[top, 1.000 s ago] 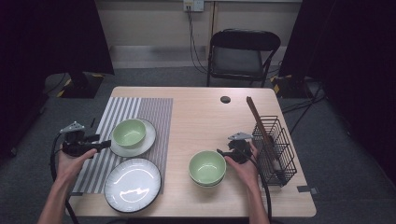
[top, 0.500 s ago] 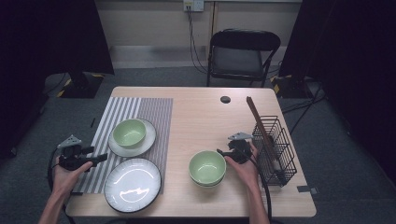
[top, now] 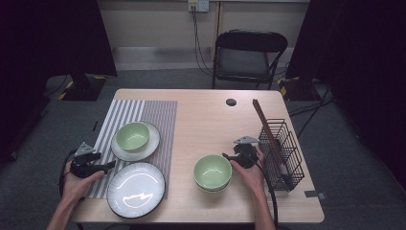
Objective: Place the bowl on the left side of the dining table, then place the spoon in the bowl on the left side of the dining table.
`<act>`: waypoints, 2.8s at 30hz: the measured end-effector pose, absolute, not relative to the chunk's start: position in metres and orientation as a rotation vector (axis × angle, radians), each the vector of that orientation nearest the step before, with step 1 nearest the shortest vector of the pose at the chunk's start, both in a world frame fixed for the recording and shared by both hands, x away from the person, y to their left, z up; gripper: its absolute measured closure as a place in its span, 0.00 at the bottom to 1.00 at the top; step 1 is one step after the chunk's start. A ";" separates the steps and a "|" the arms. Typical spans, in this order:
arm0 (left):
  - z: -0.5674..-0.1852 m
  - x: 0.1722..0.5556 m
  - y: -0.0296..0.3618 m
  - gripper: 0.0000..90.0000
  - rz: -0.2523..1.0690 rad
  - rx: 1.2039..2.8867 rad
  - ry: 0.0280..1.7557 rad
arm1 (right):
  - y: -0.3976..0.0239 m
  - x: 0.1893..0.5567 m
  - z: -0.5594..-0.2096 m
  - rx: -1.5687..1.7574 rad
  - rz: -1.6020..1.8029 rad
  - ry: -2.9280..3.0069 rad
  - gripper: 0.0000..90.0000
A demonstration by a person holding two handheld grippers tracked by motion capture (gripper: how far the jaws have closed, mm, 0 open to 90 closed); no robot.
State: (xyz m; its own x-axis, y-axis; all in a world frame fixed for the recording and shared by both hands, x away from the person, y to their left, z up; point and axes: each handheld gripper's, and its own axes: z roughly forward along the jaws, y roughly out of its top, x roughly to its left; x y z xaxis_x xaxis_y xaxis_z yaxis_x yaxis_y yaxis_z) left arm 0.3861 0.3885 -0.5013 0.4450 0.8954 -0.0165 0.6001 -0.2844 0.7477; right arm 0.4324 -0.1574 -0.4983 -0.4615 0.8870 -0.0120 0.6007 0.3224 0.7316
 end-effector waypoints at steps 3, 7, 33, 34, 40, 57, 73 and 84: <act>-0.501 0.386 0.388 0.25 0.544 2.000 1.250 | -0.156 0.432 -0.494 1.310 0.928 2.177 0.26; -0.502 0.386 0.388 0.25 0.545 1.998 1.250 | -0.155 0.431 -0.487 1.314 0.941 2.159 0.28; -0.502 0.386 0.388 0.25 0.546 1.998 1.250 | -0.158 0.404 -0.415 1.215 1.248 2.095 0.43; -0.502 0.386 0.388 0.25 0.546 1.997 1.250 | -0.157 0.403 -0.413 1.209 1.239 2.098 0.44; -0.502 0.386 0.388 0.25 0.546 1.997 1.250 | -0.159 0.397 -0.400 1.188 1.303 2.109 0.45; -0.502 0.386 0.388 0.25 0.545 1.997 1.250 | -0.182 0.374 -0.361 1.133 1.428 2.104 0.46; -0.502 0.386 0.388 0.25 0.545 1.997 1.250 | -0.210 0.360 -0.342 1.127 1.391 2.111 0.46; -0.502 0.386 0.388 0.25 0.545 1.997 1.250 | -0.239 0.359 -0.341 1.168 1.306 2.127 0.57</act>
